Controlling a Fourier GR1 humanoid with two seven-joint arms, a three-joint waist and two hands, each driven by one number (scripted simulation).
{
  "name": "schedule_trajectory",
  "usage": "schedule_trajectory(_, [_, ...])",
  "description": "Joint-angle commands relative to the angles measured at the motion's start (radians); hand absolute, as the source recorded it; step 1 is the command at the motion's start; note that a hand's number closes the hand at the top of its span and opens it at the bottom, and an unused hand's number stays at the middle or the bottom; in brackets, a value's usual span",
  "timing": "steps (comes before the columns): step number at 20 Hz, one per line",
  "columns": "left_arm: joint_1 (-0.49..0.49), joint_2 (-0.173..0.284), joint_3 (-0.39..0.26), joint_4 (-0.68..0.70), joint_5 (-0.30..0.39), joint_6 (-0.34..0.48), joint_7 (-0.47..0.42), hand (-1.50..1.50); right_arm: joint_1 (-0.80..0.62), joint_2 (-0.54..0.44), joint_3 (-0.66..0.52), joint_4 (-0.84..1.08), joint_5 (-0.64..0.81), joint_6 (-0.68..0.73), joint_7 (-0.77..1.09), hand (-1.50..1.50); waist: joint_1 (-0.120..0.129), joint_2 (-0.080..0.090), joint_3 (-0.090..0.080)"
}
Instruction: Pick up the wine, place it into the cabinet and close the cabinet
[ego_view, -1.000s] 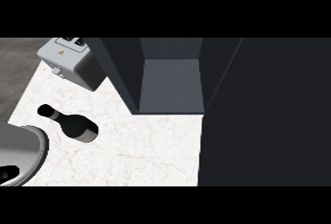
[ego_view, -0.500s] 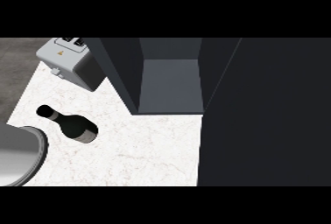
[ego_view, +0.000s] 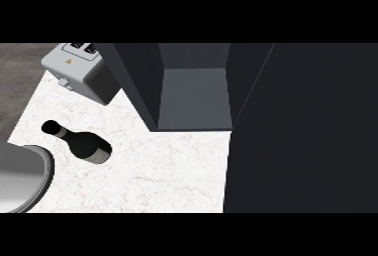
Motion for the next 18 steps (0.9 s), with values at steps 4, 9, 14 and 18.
schedule_trajectory(4, [-0.008,0.028,0.039,-0.125,-0.002,0.058,0.050,-1.50,-0.004,-0.008,-0.005,-0.240,-0.026,-0.056,0.130,-1.50,0.009,0.002,0.000])
schedule_trajectory(9, [0.035,-0.002,0.080,-0.043,0.033,-0.031,-0.055,-1.50,0.116,-0.031,-0.019,-0.258,-0.032,-0.004,0.032,-1.50,0.000,0.003,0.000])
schedule_trajectory(14, [0.062,0.030,0.166,0.061,0.060,-0.077,-0.077,-1.50,0.117,-0.023,0.009,-0.285,-0.041,-0.020,0.064,-1.50,0.002,0.004,-0.001])
schedule_trajectory(18, [0.165,-0.056,0.127,0.123,0.031,-0.176,-0.208,-1.50,0.113,-0.012,-0.007,-0.219,-0.027,-0.010,0.020,-1.50,0.004,0.006,-0.001])
